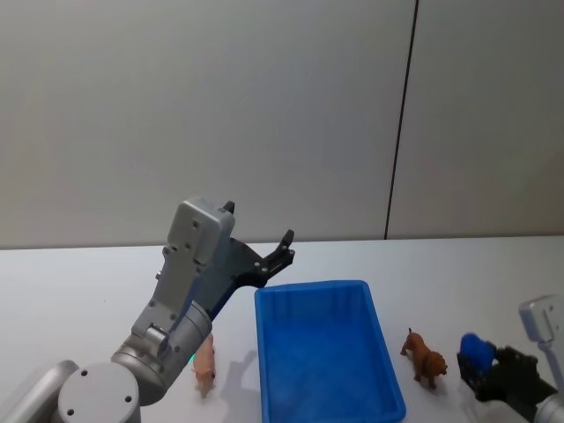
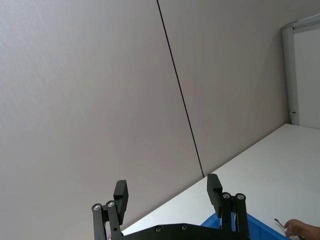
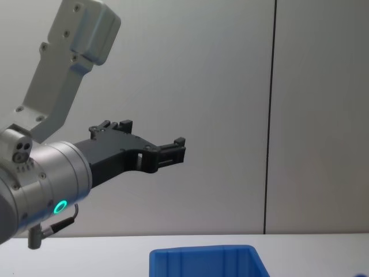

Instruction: Pick up the two dolls from the table and place them into the box.

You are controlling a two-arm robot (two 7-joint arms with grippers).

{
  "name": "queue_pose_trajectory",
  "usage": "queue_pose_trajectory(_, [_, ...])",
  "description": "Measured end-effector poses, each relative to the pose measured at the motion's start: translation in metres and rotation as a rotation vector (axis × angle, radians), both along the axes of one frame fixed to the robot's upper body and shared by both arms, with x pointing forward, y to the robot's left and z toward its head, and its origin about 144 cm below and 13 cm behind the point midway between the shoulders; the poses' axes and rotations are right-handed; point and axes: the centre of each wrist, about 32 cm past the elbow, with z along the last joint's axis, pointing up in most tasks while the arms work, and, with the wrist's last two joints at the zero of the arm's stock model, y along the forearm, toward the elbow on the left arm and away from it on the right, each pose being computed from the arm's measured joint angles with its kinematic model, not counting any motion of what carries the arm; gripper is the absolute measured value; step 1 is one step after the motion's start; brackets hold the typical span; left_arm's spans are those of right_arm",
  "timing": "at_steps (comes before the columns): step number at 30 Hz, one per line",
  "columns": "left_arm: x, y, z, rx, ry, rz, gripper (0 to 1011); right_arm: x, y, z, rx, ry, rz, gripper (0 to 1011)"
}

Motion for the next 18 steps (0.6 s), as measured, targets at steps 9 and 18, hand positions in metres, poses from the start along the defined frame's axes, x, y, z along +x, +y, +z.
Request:
queue_pose_trajectory(9, [0.0,0.0,0.0,0.0,0.0,0.0,1001,-0.003,0.006,0.022,-0.01,-0.153,0.026,422])
queue_pose_trajectory(18, [0.0,0.0,0.0,0.0,0.0,0.0,1001,0.002,0.016,0.038,0.004,-0.255,0.094,372])
